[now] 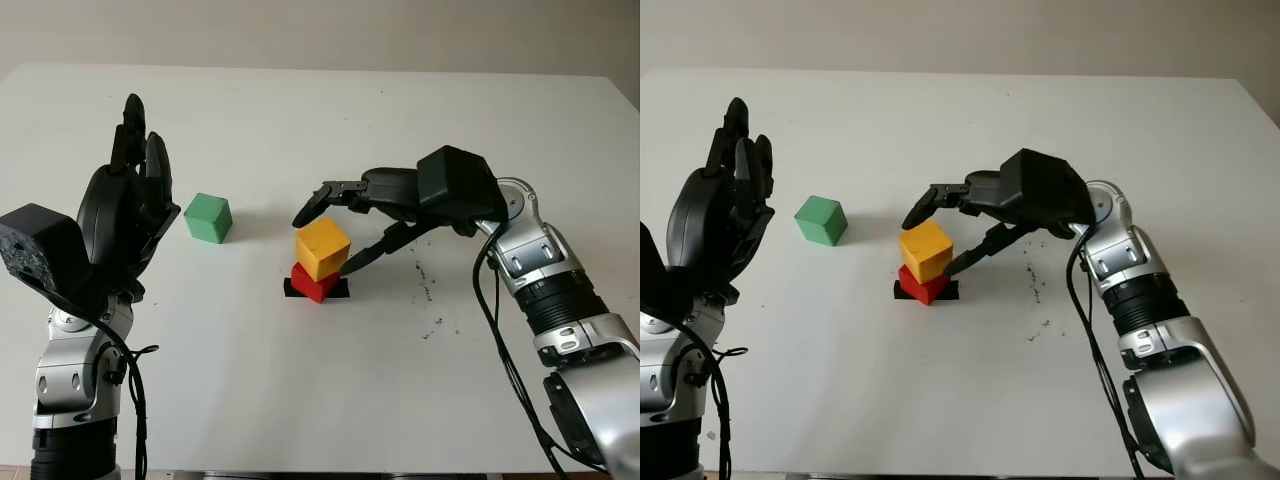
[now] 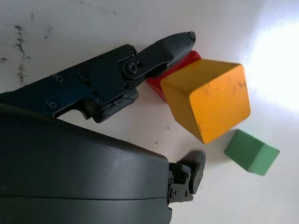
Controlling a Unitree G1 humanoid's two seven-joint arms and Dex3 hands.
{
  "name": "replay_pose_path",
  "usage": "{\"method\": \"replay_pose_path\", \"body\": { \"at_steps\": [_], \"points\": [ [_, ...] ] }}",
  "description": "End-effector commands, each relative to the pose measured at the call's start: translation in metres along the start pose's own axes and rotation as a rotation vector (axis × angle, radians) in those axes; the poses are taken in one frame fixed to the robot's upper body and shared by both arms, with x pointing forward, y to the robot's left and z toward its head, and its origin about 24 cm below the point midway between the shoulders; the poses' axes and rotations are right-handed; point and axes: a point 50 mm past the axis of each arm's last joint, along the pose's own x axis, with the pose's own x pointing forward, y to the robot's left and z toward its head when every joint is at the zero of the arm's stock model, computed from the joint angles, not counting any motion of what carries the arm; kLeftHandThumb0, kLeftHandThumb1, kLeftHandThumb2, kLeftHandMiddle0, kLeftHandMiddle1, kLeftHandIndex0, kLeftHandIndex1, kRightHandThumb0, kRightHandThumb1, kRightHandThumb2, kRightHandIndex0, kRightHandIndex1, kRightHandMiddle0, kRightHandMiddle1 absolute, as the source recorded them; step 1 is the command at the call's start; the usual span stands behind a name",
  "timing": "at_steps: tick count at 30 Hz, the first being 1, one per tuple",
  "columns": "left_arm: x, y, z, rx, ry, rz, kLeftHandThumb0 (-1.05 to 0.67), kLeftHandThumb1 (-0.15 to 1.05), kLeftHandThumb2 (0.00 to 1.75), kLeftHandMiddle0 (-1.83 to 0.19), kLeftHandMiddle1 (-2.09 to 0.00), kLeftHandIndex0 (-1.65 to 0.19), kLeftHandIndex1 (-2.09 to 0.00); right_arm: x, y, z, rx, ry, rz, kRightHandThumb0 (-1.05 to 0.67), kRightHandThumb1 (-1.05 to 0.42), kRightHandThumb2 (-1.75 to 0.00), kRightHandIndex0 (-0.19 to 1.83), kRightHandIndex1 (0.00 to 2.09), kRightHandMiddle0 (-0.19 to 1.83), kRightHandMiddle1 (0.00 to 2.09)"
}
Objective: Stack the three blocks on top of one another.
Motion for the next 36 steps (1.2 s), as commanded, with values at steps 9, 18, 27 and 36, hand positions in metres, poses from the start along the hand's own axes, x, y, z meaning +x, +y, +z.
{"method": "replay_pose_path", "body": {
  "at_steps": [9, 18, 27, 36],
  "points": [
    [-0.001, 0.001, 0.006, 0.011, -0.019, 0.002, -0.72, 1.05, 0.72, 0.19, 0.0, 0.19, 0.0, -0.016, -0.009, 0.009, -0.073, -0.036, -0.001, -0.99, -0.85, -0.06, -0.19, 0.0, -0.19, 0.0],
    [0.0, 0.003, 0.006, 0.005, -0.021, 0.006, -0.73, 1.05, 0.72, 0.19, 0.0, 0.19, 0.0, -0.058, -0.028, 0.01, 0.156, -0.265, -0.496, -0.92, -1.04, -0.43, -0.19, 0.0, -0.19, 0.0],
    [0.002, 0.002, 0.005, 0.005, -0.02, -0.003, -0.73, 1.05, 0.73, 0.19, 0.0, 0.19, 0.0, -0.066, 0.006, -0.02, 0.512, -0.282, -0.735, -0.8, -1.05, -0.61, -0.19, 0.0, -0.19, 0.0],
    [0.002, 0.003, 0.005, 0.001, -0.016, -0.015, -0.72, 1.05, 0.72, 0.19, 0.0, 0.19, 0.0, -0.054, 0.037, -0.045, 0.776, -0.237, -0.85, -0.75, -1.05, -0.66, -0.19, 0.0, -0.19, 0.0]
  ]
}}
